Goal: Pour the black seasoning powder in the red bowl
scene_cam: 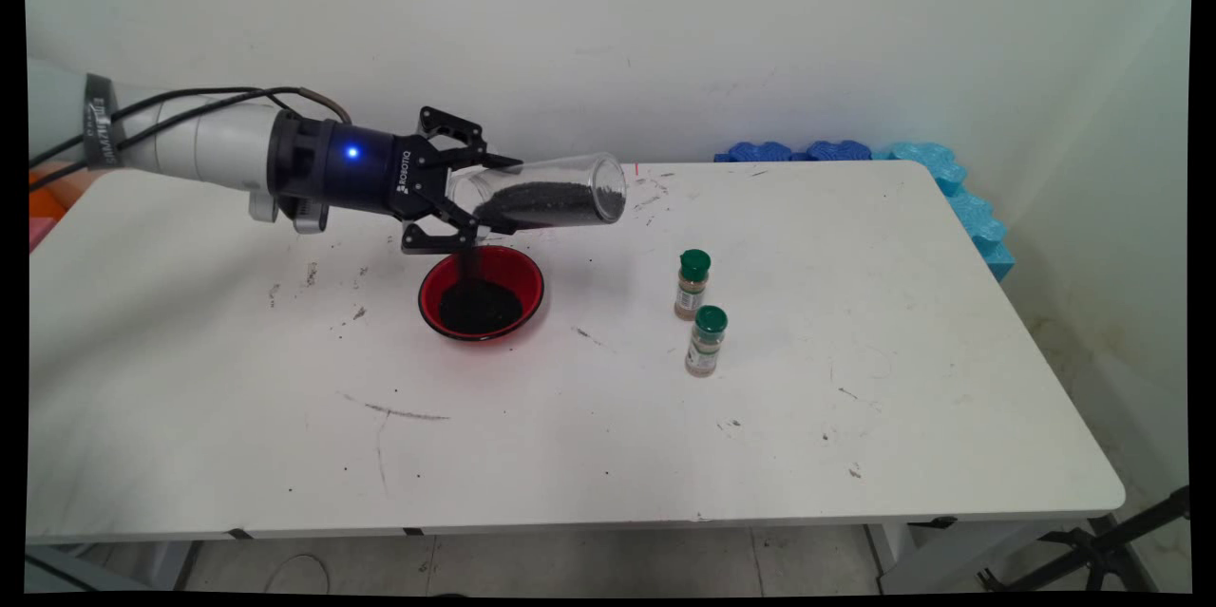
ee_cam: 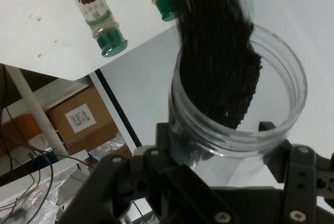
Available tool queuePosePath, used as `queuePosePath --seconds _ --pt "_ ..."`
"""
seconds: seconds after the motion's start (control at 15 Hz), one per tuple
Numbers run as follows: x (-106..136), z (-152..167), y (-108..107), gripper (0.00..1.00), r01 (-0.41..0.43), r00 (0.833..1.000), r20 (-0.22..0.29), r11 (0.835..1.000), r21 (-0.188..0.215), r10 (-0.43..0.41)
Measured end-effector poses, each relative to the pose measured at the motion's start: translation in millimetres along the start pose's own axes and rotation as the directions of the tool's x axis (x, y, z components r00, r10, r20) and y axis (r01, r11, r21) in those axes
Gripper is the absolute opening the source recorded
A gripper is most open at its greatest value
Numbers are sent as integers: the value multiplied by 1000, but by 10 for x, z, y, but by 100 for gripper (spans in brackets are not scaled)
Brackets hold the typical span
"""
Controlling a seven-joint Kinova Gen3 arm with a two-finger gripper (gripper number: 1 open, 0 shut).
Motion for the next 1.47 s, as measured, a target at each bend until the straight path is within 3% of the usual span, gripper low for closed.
queuePosePath --seconds 0.87,1.47 --pt "43 18 9 0 -22 1000 -9 1000 -1 22" --pt "64 14 25 0 -128 991 -27 992 20 128"
